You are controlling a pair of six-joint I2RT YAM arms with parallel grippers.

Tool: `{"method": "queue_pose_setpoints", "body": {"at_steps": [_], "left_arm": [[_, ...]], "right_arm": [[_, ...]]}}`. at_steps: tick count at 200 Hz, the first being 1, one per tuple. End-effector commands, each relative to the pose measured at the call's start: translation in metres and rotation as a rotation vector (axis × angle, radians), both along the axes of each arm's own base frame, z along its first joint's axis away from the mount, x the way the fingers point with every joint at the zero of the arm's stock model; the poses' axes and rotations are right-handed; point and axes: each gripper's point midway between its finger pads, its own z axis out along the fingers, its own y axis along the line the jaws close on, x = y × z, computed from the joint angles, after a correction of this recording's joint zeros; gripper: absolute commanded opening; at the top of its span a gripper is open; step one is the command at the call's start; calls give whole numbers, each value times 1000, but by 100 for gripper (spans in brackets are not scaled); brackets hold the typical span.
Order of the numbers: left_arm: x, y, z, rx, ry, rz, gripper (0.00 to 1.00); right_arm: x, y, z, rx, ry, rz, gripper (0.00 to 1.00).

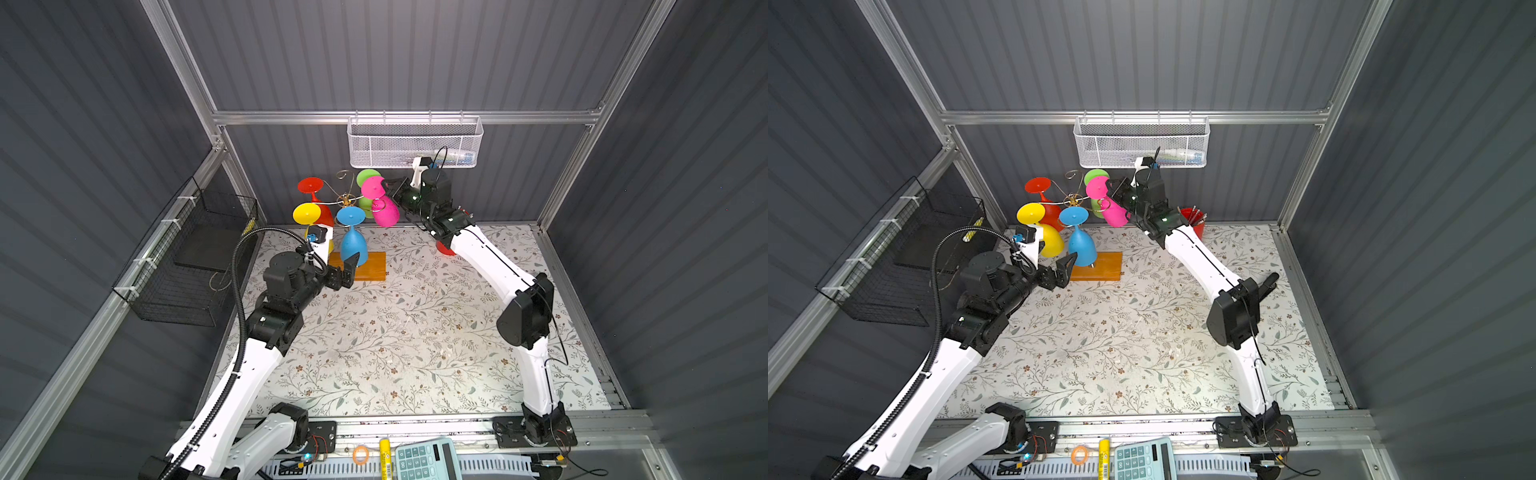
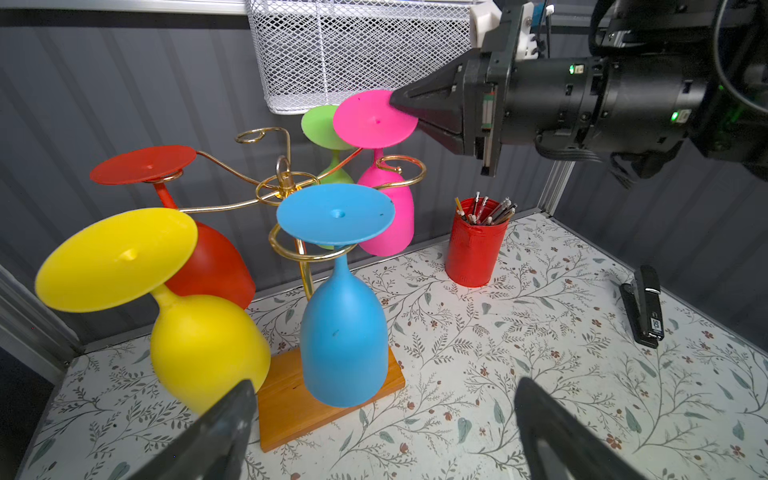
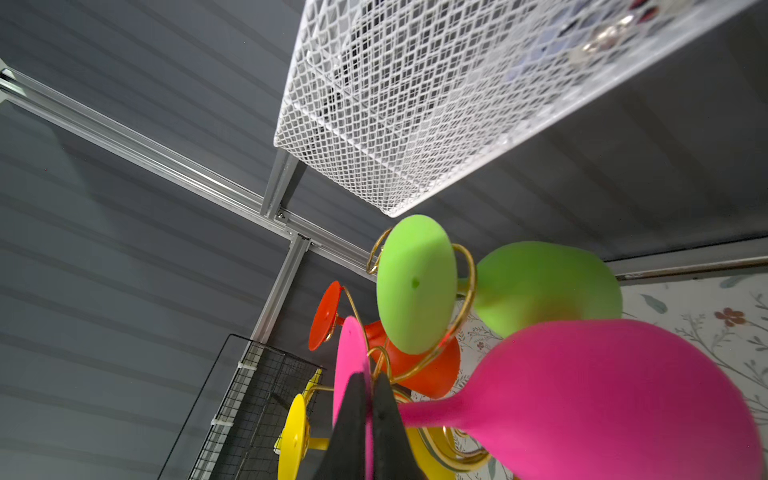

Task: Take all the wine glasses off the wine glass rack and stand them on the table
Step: 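Pull the pink glass toward the robot and lower it with the right gripper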

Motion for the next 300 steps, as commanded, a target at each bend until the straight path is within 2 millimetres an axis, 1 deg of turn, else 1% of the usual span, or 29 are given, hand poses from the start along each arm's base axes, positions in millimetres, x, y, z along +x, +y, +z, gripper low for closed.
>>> {"method": "queue_pose_setpoints", "body": {"at_steps": [1, 51, 72, 90, 102, 127, 130, 143, 153, 186, 193, 196, 199, 200, 203, 221, 227, 231, 245, 255, 274, 281, 287, 300], "left_arm": [[2, 1, -1, 11, -6, 2, 97], [2, 0, -1, 7, -4, -2, 97], [3, 0, -2, 6, -2, -3, 97], [3, 0, -2, 4, -1, -3, 97], [3, -1, -4, 1, 3, -4, 97], [3, -4, -4, -18, 9, -17, 97], [3, -5, -4, -20, 10, -21, 97], [3, -8, -5, -27, 18, -31, 97], [3, -10, -6, -31, 24, -38, 97], [3, -14, 0, -92, 44, -30, 97], [6, -10, 1, -107, 62, 3, 97], [8, -7, 3, -116, 69, 23, 97], [9, -5, 4, -125, 79, 41, 97], [9, -5, 4, -127, 82, 47, 97], [11, -3, 4, -133, 94, 59, 97], [15, 1, 7, -164, 150, 108, 96], [15, 3, 5, -173, 184, 128, 96], [15, 5, 4, -179, 200, 139, 96], [12, 11, -10, -208, 283, 191, 96], [7, 16, -18, -230, 337, 230, 95], [-9, 27, -34, -268, 447, 297, 95], [-17, 30, -40, -286, 486, 317, 95], [-24, 33, -43, -307, 513, 337, 95], [-40, 43, -55, -340, 589, 402, 96]], "right_arm": [[-14, -19, 43, 35, -95, -18, 2], [-26, -41, 47, 31, -102, -39, 2], [-27, -51, 43, 27, -97, -54, 2], [-32, -60, 45, 30, -102, -61, 2], [-35, -65, 43, 23, -100, -65, 2], [-50, -74, 39, -9, -112, -65, 1], [-51, -75, 35, -17, -108, -65, 1], [-64, -84, 32, -36, -120, -70, 1], [-73, -89, 23, -57, -116, -73, 1], [-115, -110, -1, -136, -132, -52, 0], [-125, -114, -7, -154, -135, -43, 0], [-128, -115, -13, -165, -129, -38, 0], [-133, -116, -15, -172, -134, -32, 0], [-136, -118, -10, -168, -146, -30, 0], [-139, -119, -11, -173, -148, -28, 0], [-164, -123, -30, -243, -181, 3, 0], [-171, -124, -34, -269, -196, 6, 0], [-176, -124, -37, -287, -207, 12, 0], [-191, -122, -43, -341, -249, 28, 0], [-204, -117, -48, -387, -290, 52, 0], [-230, -101, -58, -473, -373, 109, 0], [-237, -97, -61, -497, -399, 125, 0], [-247, -90, -64, -516, -434, 151, 0], [-264, -78, -72, -551, -501, 198, 0]]}}
